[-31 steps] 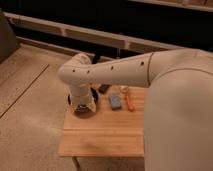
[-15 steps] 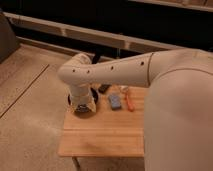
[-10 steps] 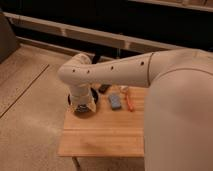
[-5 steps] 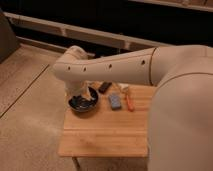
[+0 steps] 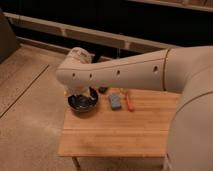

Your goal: Place the white sponge in the ceramic bowl

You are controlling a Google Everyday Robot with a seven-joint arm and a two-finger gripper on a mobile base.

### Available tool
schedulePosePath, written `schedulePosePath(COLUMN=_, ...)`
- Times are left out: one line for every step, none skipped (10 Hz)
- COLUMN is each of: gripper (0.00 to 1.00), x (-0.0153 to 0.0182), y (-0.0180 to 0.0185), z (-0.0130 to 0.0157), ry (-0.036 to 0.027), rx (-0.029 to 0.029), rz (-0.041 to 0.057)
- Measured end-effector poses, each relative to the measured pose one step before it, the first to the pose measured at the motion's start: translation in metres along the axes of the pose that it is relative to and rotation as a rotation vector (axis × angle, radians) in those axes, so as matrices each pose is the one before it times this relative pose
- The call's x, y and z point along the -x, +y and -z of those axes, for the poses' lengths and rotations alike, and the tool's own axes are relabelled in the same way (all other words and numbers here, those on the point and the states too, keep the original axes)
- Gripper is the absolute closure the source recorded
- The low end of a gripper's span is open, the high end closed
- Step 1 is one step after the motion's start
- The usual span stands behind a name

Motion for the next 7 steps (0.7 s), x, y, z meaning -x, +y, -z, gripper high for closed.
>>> schedulePosePath(gripper=0.35, x=-0.00046, y=0.00170, z=-0.00036, ry=0.00097, rx=0.00103, rz=0.00281)
schedulePosePath(gripper=0.35, x=0.00005, y=-0.00027, z=-0.00028, ry=0.00092, rx=-0.00089, rz=-0.00048)
schedulePosePath(gripper=0.35, x=0.00026, y=-0.00231, z=-0.00166, ry=0.00154, rx=-0.00587, rz=0.00161)
schedulePosePath(gripper=0.35, x=0.00385, y=-0.00972, z=-0.00675, ry=-0.00255, rx=-0.02470, rz=0.02197)
schedulePosePath(gripper=0.35, x=0.00522, y=-0.02089, z=-0.01095, ry=0.00001, rx=-0.03485, rz=0.01855)
schedulePosePath(gripper=0.35, x=0.00599, y=-0.02597, z=-0.01306, ry=-0.00186, rx=-0.03663, rz=0.00174)
schedulePosePath(gripper=0.35, x=0.00551, y=-0.01907, z=-0.01112, ry=-0.00557, rx=-0.01098, rz=-0.01931)
